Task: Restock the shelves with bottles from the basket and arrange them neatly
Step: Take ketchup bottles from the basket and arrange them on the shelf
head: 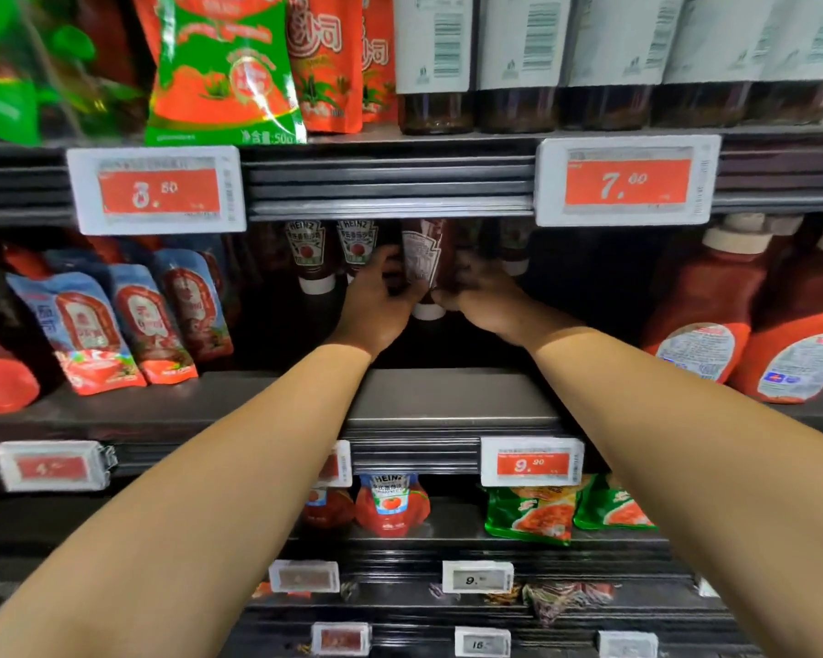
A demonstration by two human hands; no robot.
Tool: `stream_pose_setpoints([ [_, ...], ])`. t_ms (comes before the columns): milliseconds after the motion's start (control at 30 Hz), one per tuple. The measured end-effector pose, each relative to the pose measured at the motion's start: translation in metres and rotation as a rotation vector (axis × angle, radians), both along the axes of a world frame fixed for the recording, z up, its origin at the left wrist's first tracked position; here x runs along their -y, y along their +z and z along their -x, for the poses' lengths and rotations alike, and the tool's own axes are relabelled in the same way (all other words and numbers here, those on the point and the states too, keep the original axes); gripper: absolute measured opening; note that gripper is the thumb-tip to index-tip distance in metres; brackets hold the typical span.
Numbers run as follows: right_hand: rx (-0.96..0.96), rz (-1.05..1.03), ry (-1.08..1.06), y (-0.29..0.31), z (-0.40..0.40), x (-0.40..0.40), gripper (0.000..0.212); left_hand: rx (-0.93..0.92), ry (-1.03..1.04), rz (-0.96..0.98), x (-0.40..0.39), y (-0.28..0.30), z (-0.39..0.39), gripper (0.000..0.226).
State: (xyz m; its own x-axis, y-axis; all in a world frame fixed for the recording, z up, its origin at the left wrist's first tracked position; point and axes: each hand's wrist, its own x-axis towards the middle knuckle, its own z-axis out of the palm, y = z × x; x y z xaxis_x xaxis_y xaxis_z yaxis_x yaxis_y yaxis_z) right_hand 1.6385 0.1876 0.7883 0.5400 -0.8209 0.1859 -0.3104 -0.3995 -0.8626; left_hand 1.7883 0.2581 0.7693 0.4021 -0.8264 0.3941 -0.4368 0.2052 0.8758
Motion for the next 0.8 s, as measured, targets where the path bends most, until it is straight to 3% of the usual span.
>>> stream_pose_setpoints([
  [200, -0.009, -0.015, 0.05, -0.008, -0.007, 0.016, 0.049, 0.04, -0.017, -0.022, 0.013, -0.008, -0.006, 0.05],
  [300, 0.093, -0.015, -0.034, -0.015, -0.009, 0.016, 0.046, -0.008, 0.036, -0.008, 0.017, -0.009, -0.009, 0.049],
  [500, 0.064, 0.148, -0.197, -0.024, -0.017, 0.018, 0.018, -0.02, 0.142, 0.063, 0.016, -0.009, -0.012, 0.023],
  [800, 0.139, 0.131, -0.099, -0.02, -0.016, 0.013, 0.038, -0.074, 0.116, 0.085, 0.011, -0.003, -0.004, 0.019],
])
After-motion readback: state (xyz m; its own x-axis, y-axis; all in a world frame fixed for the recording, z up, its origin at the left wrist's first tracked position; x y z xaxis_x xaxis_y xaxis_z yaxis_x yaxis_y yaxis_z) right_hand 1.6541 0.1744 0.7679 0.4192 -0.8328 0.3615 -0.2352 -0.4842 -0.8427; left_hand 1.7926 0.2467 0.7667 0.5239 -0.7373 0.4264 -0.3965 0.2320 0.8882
